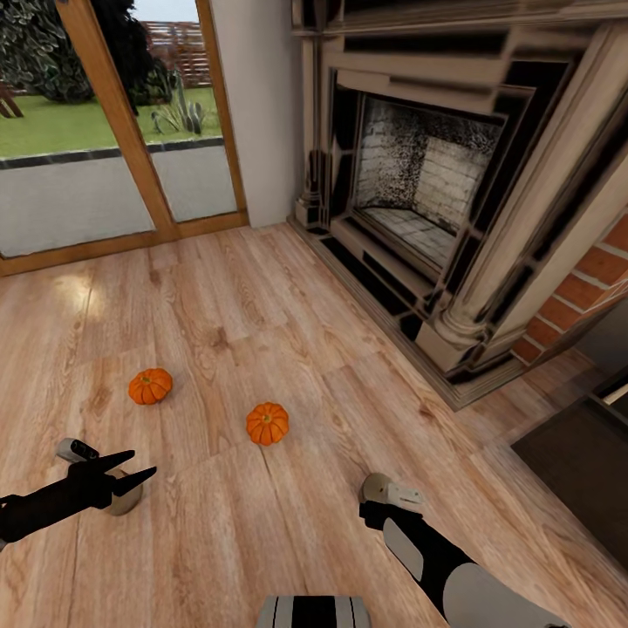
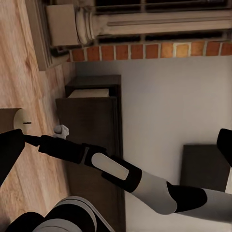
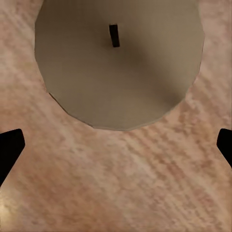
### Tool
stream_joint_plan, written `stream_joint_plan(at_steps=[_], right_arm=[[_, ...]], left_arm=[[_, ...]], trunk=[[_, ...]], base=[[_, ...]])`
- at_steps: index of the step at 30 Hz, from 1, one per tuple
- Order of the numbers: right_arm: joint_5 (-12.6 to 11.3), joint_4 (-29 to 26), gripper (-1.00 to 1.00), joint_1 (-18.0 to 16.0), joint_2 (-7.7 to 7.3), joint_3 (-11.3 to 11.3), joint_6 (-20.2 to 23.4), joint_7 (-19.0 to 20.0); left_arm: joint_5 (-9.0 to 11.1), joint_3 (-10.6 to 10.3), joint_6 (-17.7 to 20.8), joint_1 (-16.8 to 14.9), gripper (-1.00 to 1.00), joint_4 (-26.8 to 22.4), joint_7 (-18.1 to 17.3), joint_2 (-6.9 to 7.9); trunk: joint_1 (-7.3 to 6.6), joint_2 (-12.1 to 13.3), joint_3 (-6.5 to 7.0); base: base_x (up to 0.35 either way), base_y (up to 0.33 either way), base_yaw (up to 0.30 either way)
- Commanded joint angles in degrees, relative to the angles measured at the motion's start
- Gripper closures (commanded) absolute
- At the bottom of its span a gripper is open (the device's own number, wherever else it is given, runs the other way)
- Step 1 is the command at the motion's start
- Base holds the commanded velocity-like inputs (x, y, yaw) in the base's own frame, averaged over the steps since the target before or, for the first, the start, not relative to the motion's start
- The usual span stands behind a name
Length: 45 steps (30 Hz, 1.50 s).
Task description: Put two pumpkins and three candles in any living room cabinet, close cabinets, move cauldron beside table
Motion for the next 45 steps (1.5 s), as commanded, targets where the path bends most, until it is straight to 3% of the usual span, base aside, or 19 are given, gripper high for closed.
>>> stream_joint_plan(at_steps=[1,38,45], right_arm=[[-0.39,-0.12,-1.0,-0.03,-0.06,0.47,0.22,-0.5],[-0.39,-0.12,-1.0,-0.03,-0.09,0.46,0.31,-0.46],[-0.39,-0.12,-1.0,-0.03,-0.08,0.47,0.27,-0.46]], left_arm=[[0.01,-0.04,0.6,-0.01,-1.0,-0.02,-0.19,0.02],[0.01,-0.04,0.59,-0.01,-1.0,-0.02,-0.19,0.01],[0.01,-0.04,0.59,-0.01,-1.0,-0.02,-0.19,0.02]], trunk=[[-0.01,-0.02,-0.04],[-0.01,-0.02,-0.04],[0.07,-0.06,-0.71]], base=[[0.068,-0.033,0.0],[0.074,-0.002,0.0],[0.0,0.0,0.0]])
